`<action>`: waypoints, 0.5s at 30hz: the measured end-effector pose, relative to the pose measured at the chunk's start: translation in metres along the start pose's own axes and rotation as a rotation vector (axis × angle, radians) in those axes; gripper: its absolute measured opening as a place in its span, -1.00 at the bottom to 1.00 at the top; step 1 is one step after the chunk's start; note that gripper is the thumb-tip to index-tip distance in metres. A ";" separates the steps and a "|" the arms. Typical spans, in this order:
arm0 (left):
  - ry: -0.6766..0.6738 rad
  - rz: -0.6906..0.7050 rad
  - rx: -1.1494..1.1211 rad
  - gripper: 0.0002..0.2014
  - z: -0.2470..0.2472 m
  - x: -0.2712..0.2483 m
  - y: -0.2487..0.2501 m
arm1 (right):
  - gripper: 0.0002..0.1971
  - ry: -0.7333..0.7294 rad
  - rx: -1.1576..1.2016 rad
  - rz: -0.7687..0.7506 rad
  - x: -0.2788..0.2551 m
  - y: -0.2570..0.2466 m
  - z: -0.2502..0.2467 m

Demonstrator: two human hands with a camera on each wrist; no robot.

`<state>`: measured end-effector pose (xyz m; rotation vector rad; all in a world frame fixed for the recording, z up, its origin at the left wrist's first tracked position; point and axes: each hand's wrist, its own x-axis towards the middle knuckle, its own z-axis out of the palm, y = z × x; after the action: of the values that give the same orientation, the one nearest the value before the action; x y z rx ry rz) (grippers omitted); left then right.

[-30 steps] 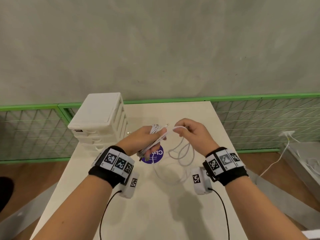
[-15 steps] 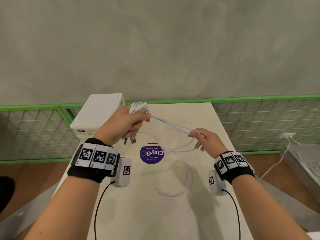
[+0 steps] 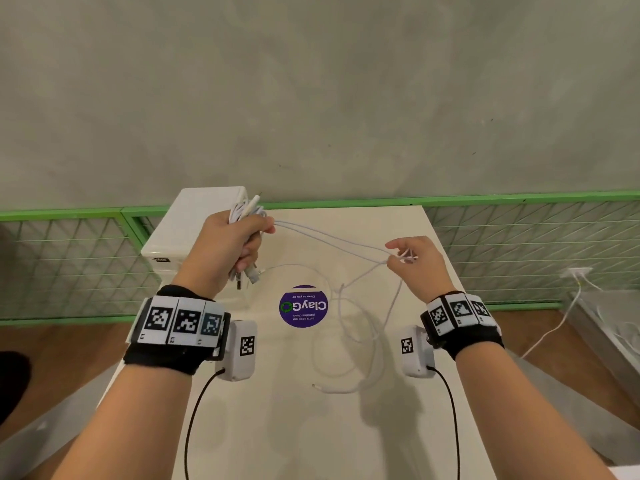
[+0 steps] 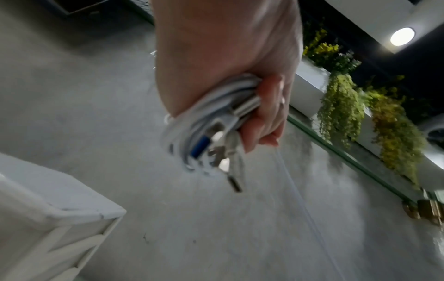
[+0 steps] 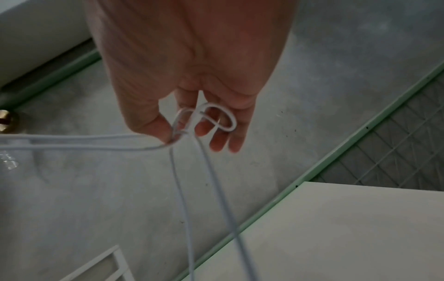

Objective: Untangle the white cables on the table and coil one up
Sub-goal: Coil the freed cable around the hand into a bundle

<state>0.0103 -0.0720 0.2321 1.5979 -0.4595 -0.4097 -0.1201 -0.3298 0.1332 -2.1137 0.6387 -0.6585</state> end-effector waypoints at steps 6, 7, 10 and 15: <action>-0.017 0.044 -0.037 -0.81 0.016 -0.011 0.007 | -0.90 0.089 -0.314 0.172 0.013 -0.009 0.004; -0.024 0.051 -0.029 -0.81 0.018 -0.014 0.008 | -0.88 0.079 -0.368 0.196 0.016 -0.013 0.002; -0.057 0.057 0.081 -0.83 0.024 -0.019 0.011 | -0.84 0.044 -0.421 0.226 0.020 -0.018 -0.004; 0.059 -0.008 0.389 -0.80 0.027 -0.010 -0.005 | -0.83 0.110 0.190 0.322 0.025 -0.020 -0.013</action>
<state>-0.0119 -0.0895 0.2251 1.9824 -0.5098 -0.2890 -0.1057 -0.3415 0.1623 -1.7588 0.9170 -0.6288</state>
